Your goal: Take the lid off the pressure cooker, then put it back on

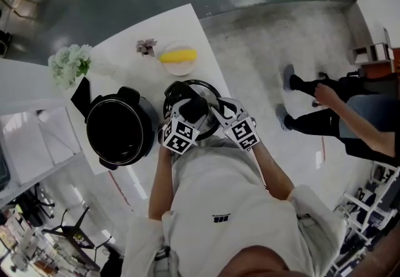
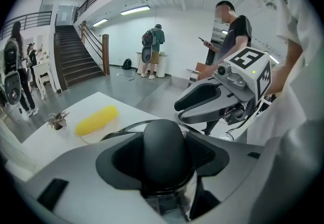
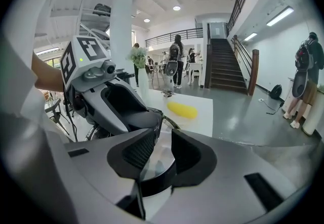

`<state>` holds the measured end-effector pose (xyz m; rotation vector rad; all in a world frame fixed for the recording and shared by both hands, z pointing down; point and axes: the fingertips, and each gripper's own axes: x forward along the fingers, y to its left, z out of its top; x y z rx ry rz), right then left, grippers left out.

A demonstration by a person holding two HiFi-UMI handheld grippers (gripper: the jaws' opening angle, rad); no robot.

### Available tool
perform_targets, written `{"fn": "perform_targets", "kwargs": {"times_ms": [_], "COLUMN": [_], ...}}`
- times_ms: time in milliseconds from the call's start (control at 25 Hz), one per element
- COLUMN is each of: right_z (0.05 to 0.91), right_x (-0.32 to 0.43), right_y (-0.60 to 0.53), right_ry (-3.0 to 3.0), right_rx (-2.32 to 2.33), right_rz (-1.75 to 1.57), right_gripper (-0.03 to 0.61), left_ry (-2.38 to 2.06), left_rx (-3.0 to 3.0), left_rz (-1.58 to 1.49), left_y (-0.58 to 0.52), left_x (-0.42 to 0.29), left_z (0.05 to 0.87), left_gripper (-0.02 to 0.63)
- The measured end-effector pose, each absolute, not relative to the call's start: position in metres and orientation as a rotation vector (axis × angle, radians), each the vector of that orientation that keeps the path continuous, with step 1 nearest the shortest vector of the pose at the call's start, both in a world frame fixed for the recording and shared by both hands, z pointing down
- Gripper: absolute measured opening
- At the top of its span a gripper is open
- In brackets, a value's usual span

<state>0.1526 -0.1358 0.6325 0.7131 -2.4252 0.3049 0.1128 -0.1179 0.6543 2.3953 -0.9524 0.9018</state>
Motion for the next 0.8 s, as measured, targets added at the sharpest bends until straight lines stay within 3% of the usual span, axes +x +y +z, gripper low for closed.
{"fn": "perform_targets", "kwargs": {"times_ms": [800], "right_z": [0.655], "right_x": [0.158], "right_y": [-0.131], "right_ry": [-2.395], "right_rx": [0.720], "right_rz": [0.349], "right_gripper": [0.109], "left_ry": [-0.972], "left_rx": [2.374], "left_rz": [0.972], "left_y": [-0.117], "left_x": [0.113], "left_z": [0.692], "left_gripper": [0.290]}}
